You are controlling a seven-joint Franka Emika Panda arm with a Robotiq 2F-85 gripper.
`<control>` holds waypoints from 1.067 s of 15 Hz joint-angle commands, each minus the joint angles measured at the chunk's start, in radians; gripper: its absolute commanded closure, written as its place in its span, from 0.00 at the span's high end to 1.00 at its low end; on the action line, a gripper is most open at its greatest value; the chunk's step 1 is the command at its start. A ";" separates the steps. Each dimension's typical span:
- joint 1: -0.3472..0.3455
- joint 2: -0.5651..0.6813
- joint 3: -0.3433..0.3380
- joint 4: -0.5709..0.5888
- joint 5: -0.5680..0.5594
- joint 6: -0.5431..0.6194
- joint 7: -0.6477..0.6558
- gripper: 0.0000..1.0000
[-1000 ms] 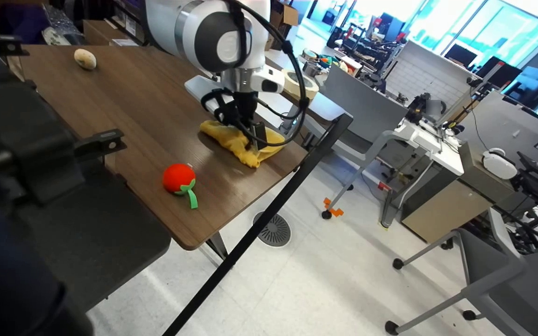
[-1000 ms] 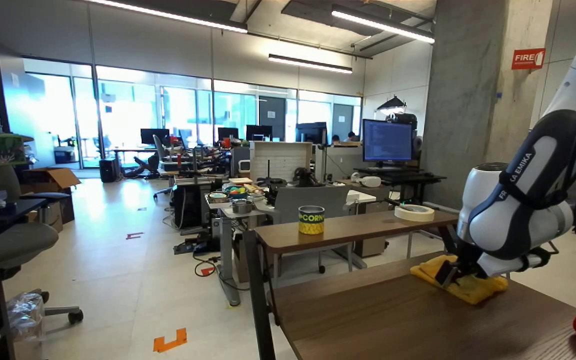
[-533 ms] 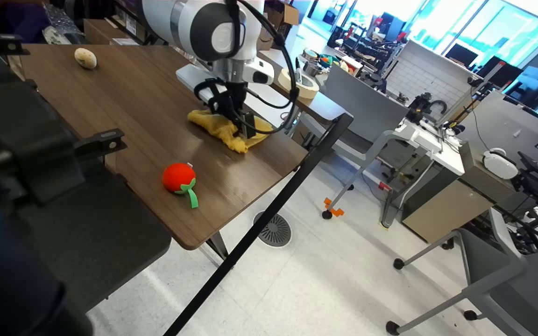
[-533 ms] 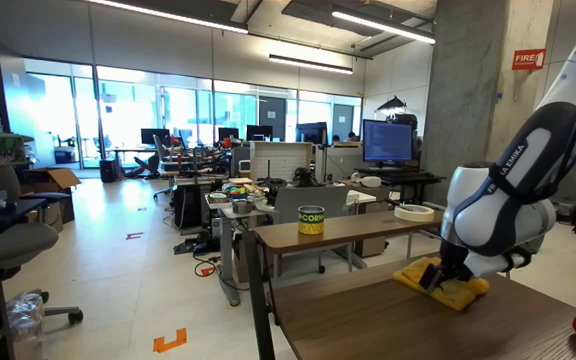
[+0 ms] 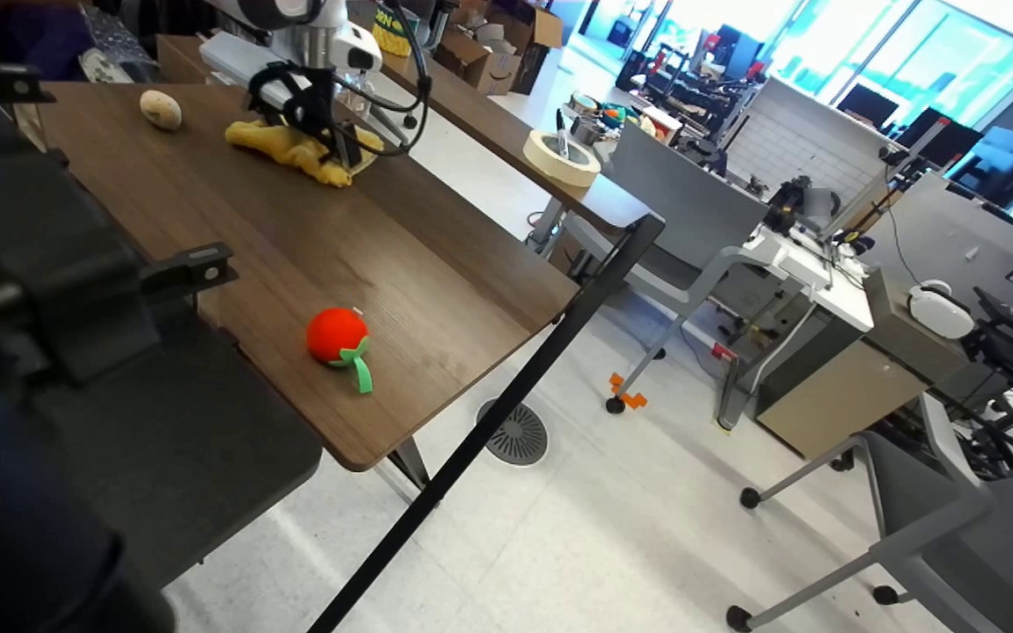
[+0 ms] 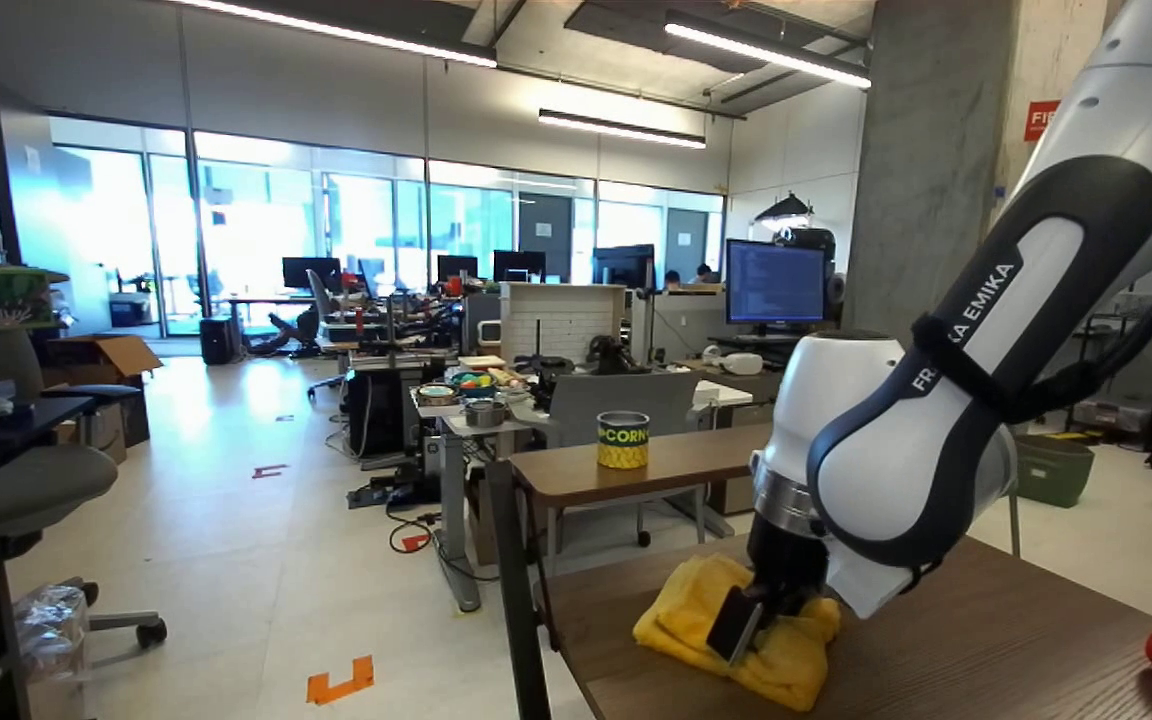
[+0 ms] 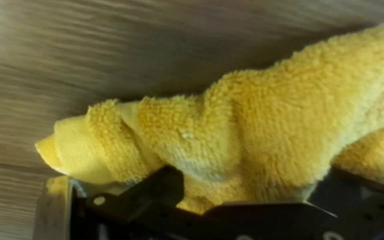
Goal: Wipe the right side of the table with the towel, move the rose to the left then move the potato to the right and wipe the left side of the table
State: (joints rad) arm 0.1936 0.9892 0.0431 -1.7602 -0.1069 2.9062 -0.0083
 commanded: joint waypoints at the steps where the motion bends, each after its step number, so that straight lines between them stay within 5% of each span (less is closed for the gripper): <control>1: 0.033 0.010 0.050 -0.054 -0.026 0.028 -0.049 1.00; 7: 0.005 0.013 -0.095 -0.025 0.002 -0.035 0.023 1.00; 16: -0.146 0.039 -0.249 -0.021 -0.005 -0.190 0.064 1.00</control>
State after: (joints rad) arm 0.0576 0.9659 -0.1813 -1.7880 -0.0970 2.8034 0.0432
